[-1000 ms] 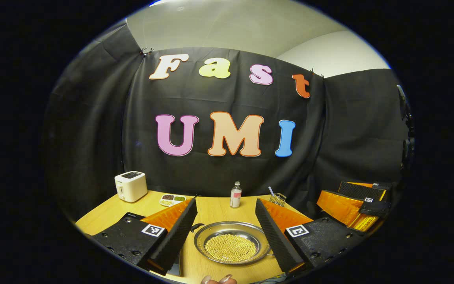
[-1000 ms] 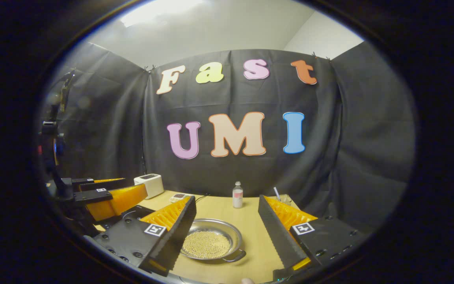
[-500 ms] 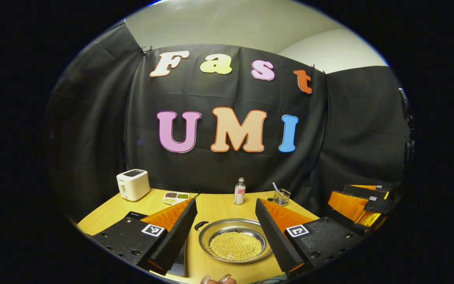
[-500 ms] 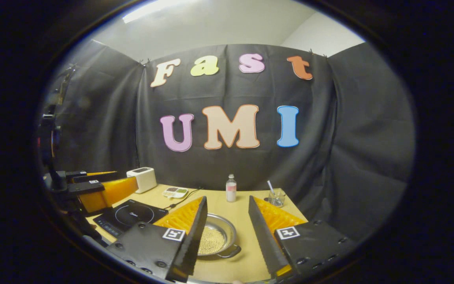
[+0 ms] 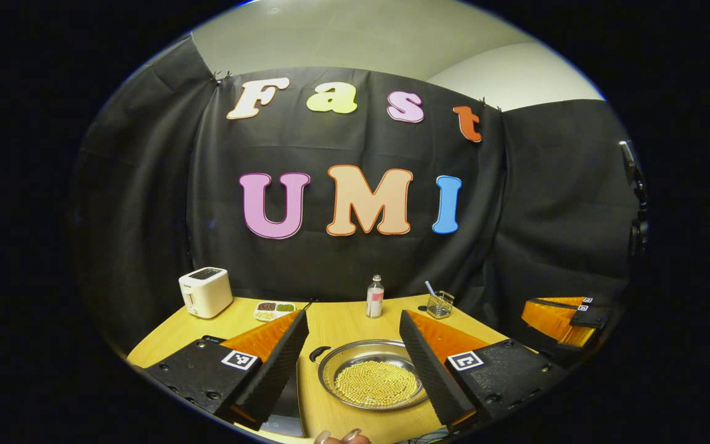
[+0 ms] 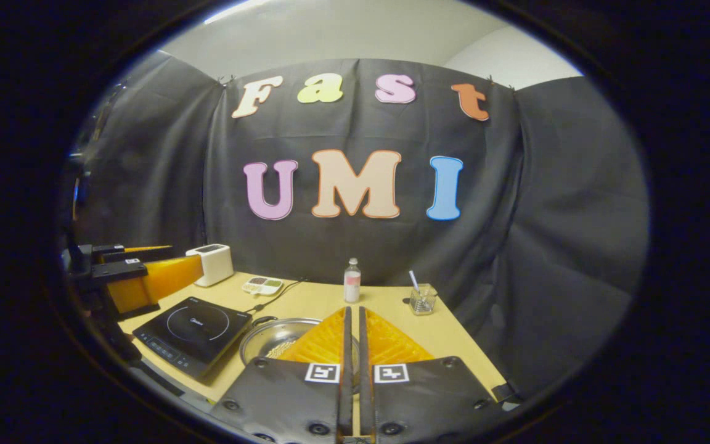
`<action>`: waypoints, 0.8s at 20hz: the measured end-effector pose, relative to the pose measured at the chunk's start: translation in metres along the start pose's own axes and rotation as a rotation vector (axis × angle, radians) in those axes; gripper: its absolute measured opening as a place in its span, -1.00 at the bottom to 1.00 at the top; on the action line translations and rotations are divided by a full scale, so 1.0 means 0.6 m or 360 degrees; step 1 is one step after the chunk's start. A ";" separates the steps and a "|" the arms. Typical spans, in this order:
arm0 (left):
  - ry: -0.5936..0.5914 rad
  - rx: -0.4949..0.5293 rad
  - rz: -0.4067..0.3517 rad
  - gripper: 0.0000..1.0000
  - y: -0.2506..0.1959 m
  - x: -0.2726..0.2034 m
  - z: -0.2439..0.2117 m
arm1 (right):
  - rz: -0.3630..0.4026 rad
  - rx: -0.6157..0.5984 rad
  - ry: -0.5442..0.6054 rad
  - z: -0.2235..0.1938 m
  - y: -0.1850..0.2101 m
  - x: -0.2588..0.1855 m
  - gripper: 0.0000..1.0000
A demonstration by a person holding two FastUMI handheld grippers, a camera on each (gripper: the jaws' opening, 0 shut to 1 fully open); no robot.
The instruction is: First push the handle of the pot to place it horizontally, then grasp the pot with both hands and set it on the induction cooktop.
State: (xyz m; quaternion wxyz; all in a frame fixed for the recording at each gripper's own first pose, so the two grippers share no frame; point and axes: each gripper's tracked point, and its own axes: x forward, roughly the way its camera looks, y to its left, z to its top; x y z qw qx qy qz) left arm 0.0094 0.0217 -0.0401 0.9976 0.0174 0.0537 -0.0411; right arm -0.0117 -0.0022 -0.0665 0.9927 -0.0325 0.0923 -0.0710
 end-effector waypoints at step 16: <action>0.0152 -0.0018 0.0186 0.93 0.015 0.033 -0.062 | 0.0286 0.0119 0.0896 -0.350 0.049 0.046 -0.88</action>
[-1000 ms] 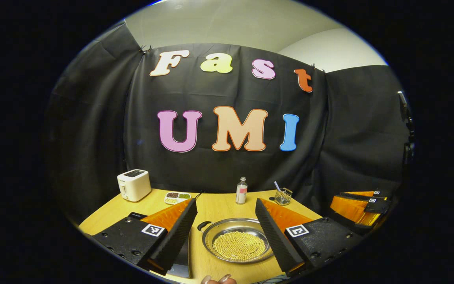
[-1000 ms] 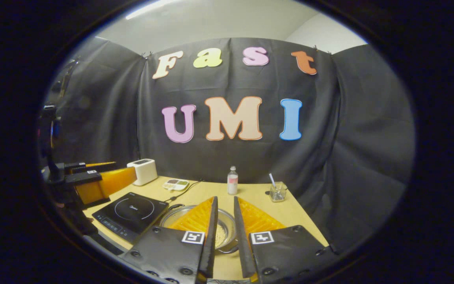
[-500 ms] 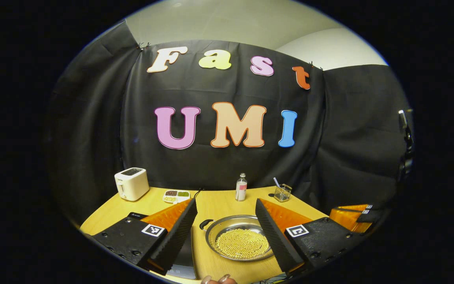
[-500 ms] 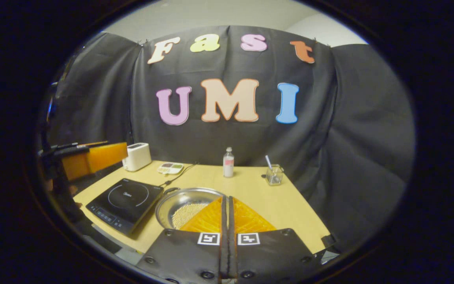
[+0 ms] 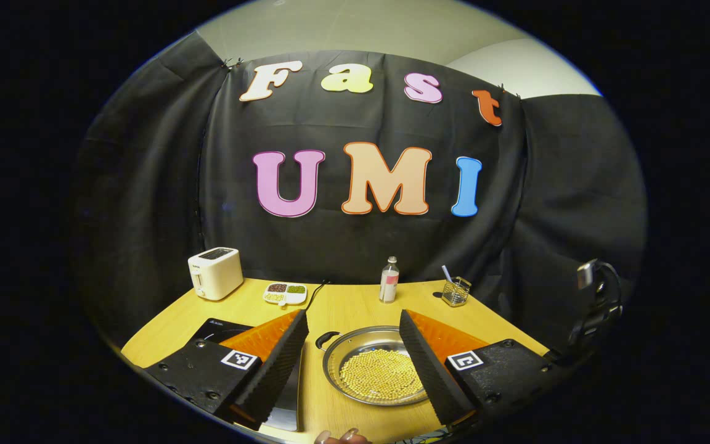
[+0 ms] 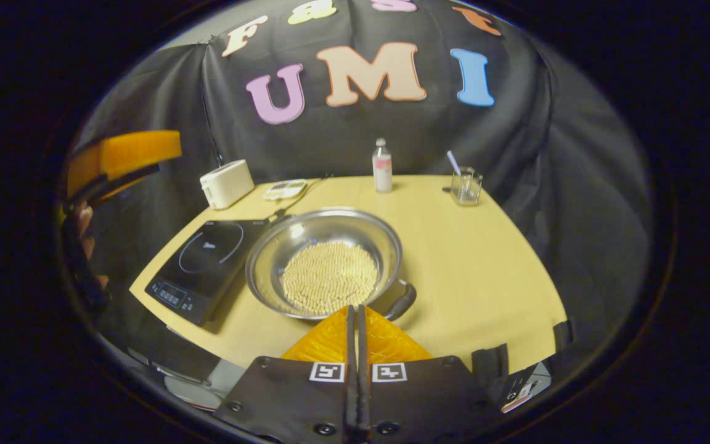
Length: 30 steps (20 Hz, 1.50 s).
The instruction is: First push the handle of the pot to place it horizontally, then grasp the pot with both hands and set it on the induction cooktop.
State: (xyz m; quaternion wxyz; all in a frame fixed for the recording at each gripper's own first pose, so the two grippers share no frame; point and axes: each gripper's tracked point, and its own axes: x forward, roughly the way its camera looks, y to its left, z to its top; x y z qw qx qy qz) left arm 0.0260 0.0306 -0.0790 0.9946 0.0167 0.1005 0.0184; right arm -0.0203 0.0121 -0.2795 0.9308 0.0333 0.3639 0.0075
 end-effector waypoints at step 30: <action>0.0222 0.0026 0.0446 0.93 0.055 0.012 -0.073 | 0.0137 -0.0100 0.0308 -0.006 -0.085 0.154 -0.95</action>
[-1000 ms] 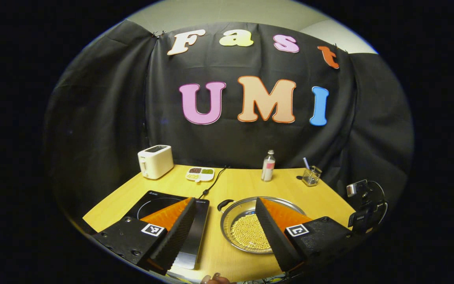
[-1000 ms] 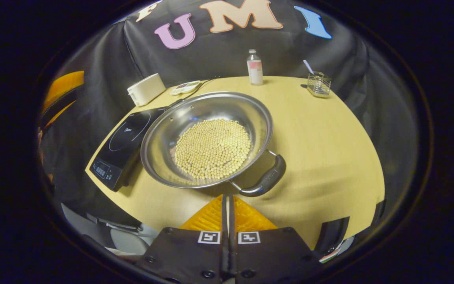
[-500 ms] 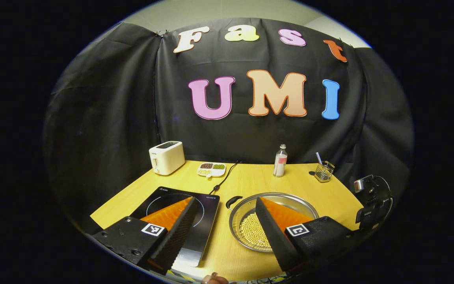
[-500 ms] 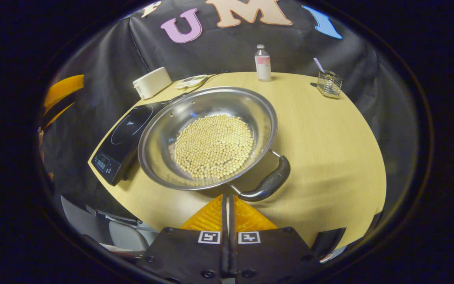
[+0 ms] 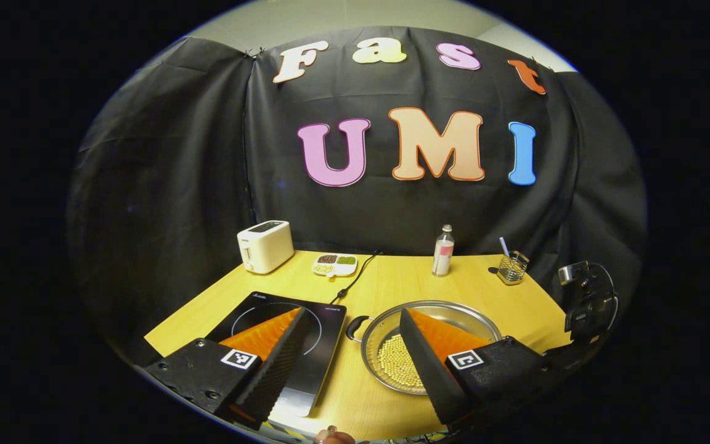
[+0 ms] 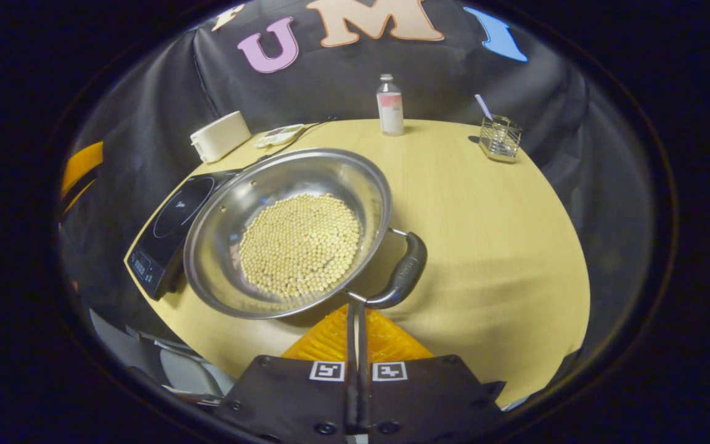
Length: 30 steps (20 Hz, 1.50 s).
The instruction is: First push the handle of the pot to place it horizontally, then grasp the pot with both hands and set it on the induction cooktop.
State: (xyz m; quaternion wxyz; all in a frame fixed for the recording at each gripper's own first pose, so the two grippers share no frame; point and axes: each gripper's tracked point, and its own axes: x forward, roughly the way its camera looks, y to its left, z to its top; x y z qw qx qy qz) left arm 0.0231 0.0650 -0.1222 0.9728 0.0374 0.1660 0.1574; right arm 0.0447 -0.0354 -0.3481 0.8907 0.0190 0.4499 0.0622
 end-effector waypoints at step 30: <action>0.0154 -0.0022 -0.0103 0.94 -0.008 0.080 -0.050 | -0.0172 0.0070 -0.0224 0.134 -0.069 -0.012 -0.29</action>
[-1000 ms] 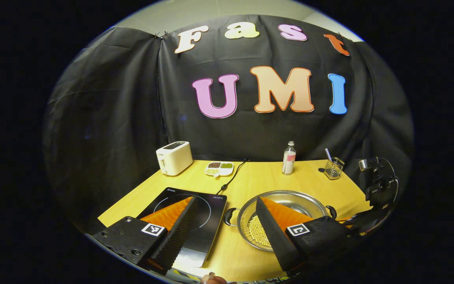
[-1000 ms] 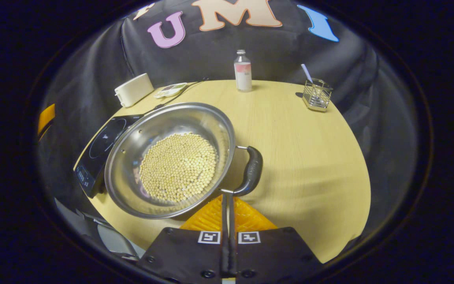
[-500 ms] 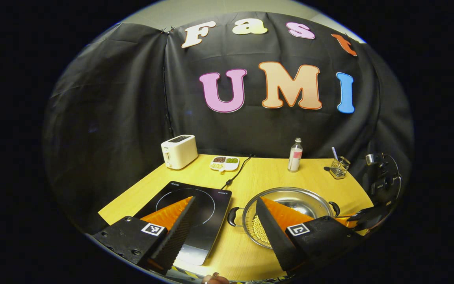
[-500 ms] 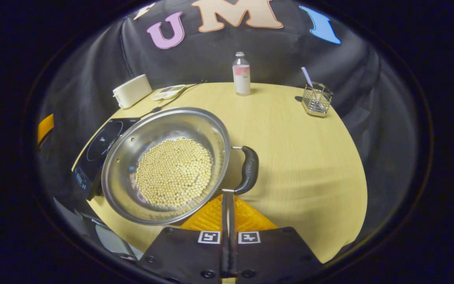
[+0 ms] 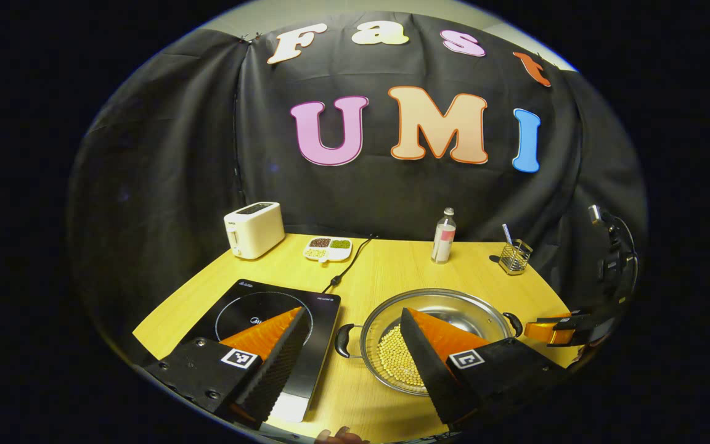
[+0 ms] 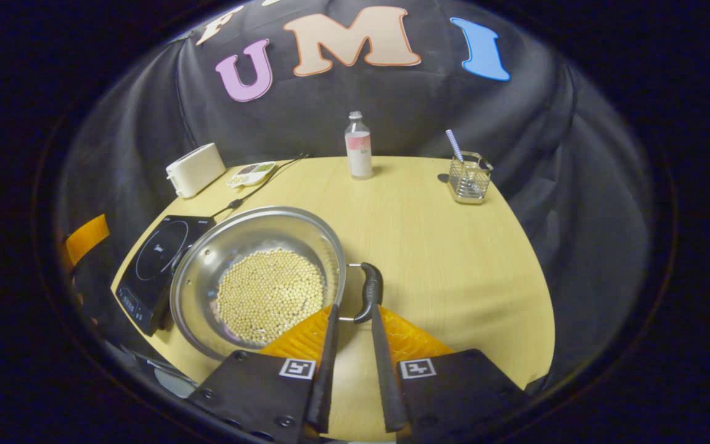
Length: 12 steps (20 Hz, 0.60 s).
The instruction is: First push the handle of the pot to place it horizontally, then grasp the pot with both hands and set it on the induction cooktop.
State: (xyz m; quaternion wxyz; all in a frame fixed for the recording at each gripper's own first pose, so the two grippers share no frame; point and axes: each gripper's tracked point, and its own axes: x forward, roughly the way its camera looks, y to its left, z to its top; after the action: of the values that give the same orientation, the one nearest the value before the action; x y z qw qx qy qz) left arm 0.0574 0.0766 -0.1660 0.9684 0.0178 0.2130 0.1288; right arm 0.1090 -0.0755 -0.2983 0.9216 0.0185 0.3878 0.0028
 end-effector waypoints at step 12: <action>0.0283 0.0030 -0.0147 0.96 0.017 0.135 -0.093 | -0.0074 0.0118 0.0040 0.024 0.004 0.048 0.77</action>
State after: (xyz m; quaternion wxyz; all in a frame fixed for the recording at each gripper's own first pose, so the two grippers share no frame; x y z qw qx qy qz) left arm 0.1025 0.1064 -0.2485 0.9503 0.0055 0.2999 0.0830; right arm 0.1396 -0.0728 -0.3088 0.9151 0.0437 0.3994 -0.0328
